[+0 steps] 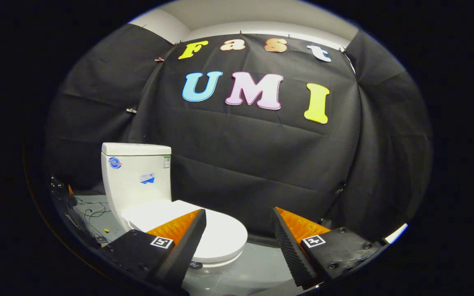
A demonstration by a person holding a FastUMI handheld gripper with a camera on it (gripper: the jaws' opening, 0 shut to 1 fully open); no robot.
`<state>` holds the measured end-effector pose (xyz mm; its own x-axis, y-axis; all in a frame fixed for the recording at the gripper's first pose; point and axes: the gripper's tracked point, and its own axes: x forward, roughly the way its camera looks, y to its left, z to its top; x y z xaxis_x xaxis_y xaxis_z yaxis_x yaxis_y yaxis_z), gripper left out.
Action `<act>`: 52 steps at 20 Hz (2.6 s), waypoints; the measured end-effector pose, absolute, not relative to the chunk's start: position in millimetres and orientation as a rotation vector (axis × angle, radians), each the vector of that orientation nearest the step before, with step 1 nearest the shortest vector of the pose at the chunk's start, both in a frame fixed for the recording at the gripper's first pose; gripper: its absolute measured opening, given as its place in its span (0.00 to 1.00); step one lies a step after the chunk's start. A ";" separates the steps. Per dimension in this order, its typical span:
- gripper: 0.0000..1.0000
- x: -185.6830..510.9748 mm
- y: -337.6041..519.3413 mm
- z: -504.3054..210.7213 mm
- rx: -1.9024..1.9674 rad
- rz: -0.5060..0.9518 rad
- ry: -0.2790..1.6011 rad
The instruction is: Open the toilet lid.
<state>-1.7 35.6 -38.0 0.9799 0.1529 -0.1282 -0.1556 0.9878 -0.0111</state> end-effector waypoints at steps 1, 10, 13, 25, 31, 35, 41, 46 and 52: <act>0.98 -5.5 42.1 -48.6 0.010 0.192 0.170; 0.98 -22.8 92.1 -189.7 0.317 0.291 0.702; 0.99 -19.9 93.9 -226.1 0.407 0.266 0.822; 0.59 -6.7 129.6 -323.2 0.801 0.213 1.145; 0.37 -5.3 136.4 -323.1 0.818 0.337 1.159; 0.20 -4.4 136.2 -324.0 0.945 0.347 1.141; 0.13 -5.3 135.4 -314.5 1.013 0.320 1.086; 0.05 -1.6 133.9 -296.4 1.006 0.294 1.019; 0.05 9.2 140.2 -244.5 0.892 0.361 0.957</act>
<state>9.2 140.2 -244.5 0.5520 0.6255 -0.5513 0.1050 0.6038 0.7902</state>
